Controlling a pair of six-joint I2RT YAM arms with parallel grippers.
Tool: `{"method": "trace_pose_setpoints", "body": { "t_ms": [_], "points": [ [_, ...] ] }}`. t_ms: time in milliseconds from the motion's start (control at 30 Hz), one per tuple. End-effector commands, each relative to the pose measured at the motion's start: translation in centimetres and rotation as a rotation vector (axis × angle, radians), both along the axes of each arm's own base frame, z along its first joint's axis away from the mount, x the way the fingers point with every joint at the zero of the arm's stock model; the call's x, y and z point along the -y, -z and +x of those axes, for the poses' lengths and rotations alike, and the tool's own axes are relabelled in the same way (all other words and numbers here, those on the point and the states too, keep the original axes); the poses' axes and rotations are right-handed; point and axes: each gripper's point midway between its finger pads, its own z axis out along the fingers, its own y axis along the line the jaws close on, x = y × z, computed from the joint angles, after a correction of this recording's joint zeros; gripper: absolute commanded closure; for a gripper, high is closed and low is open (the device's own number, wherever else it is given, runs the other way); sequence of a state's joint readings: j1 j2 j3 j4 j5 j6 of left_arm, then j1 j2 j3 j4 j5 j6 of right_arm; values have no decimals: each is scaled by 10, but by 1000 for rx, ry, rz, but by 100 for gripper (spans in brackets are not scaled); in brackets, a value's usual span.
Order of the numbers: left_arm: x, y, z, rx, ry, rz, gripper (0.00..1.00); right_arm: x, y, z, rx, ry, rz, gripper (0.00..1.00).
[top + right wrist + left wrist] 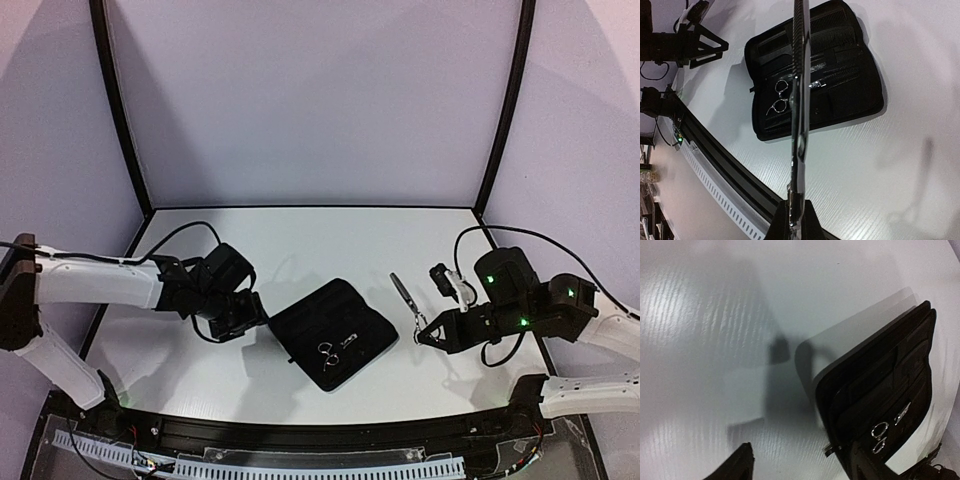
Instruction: Sort the hair-cutting tools
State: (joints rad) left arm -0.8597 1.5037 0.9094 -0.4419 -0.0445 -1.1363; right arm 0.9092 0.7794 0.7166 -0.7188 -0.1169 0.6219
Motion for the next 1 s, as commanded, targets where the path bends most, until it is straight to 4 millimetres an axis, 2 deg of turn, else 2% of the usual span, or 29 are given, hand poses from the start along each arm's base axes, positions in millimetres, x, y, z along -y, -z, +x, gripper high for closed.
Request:
{"method": "trace_pose_setpoints", "body": {
  "t_ms": [0,100,167,267,400,500,600,767,967],
  "points": [
    [40,-18,26,64,-54,-188,37,-6,-5,3,23,-11,33,100],
    [47,-5,29,42,-48,-180,42,-4,-4,2,17,-2,41,100],
    [52,-1,33,37,-45,-168,48,-2,-5,2,20,7,48,100],
    [50,10,36,19,-51,-118,55,0,-6,1,25,13,57,100],
    [51,22,39,-6,-48,-61,71,2,-6,-1,24,11,53,100],
    [47,31,37,-30,-45,-13,79,2,-4,-1,18,7,39,100],
    [38,35,33,-51,-33,53,79,3,-4,-1,18,6,31,100],
    [23,29,25,-47,-26,90,75,3,-5,0,23,8,29,100],
    [26,34,23,-45,-9,69,76,3,-5,2,31,7,20,100]
  ]
}}
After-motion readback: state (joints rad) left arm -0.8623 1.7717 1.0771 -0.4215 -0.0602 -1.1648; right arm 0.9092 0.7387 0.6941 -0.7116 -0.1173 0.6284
